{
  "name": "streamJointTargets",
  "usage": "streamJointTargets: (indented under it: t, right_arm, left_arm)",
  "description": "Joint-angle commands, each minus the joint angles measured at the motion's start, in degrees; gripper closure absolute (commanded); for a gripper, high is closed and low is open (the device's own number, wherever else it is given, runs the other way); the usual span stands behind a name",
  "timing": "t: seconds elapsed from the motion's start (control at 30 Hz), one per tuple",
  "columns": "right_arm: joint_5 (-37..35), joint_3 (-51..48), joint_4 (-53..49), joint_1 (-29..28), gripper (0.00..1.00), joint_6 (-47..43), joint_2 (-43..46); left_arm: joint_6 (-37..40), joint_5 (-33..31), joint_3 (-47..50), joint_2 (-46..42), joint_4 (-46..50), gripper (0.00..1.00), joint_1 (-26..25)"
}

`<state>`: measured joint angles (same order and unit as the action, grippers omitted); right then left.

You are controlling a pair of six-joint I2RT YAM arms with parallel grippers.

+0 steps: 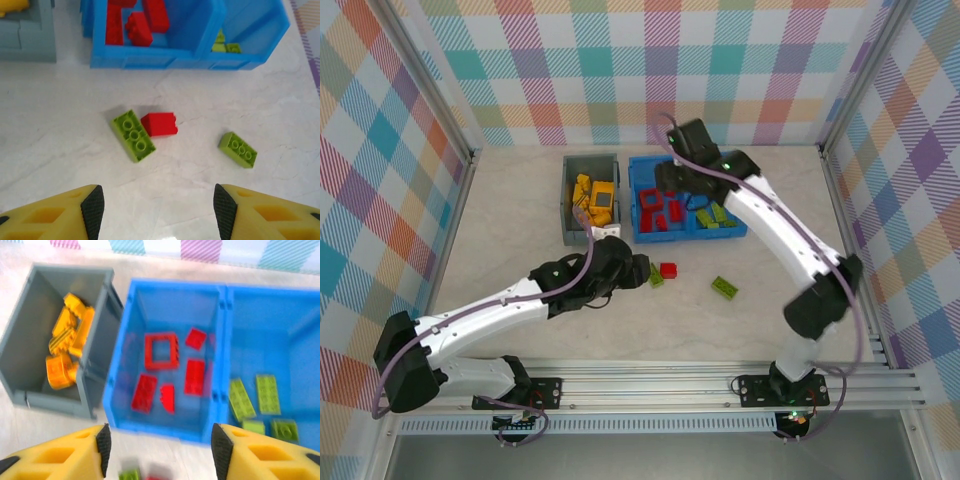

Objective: Sort the legos into containers by color

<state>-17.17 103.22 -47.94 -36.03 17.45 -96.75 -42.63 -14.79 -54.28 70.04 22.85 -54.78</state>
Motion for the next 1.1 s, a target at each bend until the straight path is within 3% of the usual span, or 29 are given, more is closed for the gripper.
streamJointTargets:
  t: [0.0, 0.23, 0.37, 0.57, 0.8, 1.07]
  right_arm:
    - [3.45, -13.36, 0.64, 0.25, 0.37, 1.32, 7.78]
    - [6.03, -39.91, -5.74, 0.26, 0.22, 9.24, 22.84]
    - [6.17, -47.88, -6.4, 0.3, 0.16, 11.71, 23.56]
    - [2.42, -48.33, -5.35, 0.67, 0.14, 11.28, 13.88]
    - [1.23, -45.38, -2.91, 5.71, 0.14, 7.11, 3.7]
    - [3.48, -42.21, -0.2, 10.42, 0.24, 5.98, -1.06]
  left_arm:
    - [-2.51, 3.5, 2.26, -2.55, 0.54, 0.38, -1.09]
    - [-3.58, 5.06, 5.07, 3.54, -8.58, 0.38, -9.69]
    - [-4.2, 5.37, 5.46, 9.11, -14.19, 0.38, -12.72]
    - [-4.57, 6.44, 3.12, 15.22, -17.05, 0.39, -14.93]
    - [-4.46, 5.9, 1.82, 15.61, -16.66, 0.39, -15.66]
    - [-4.19, 5.64, 0.8, 14.55, -16.17, 0.39, -15.62]
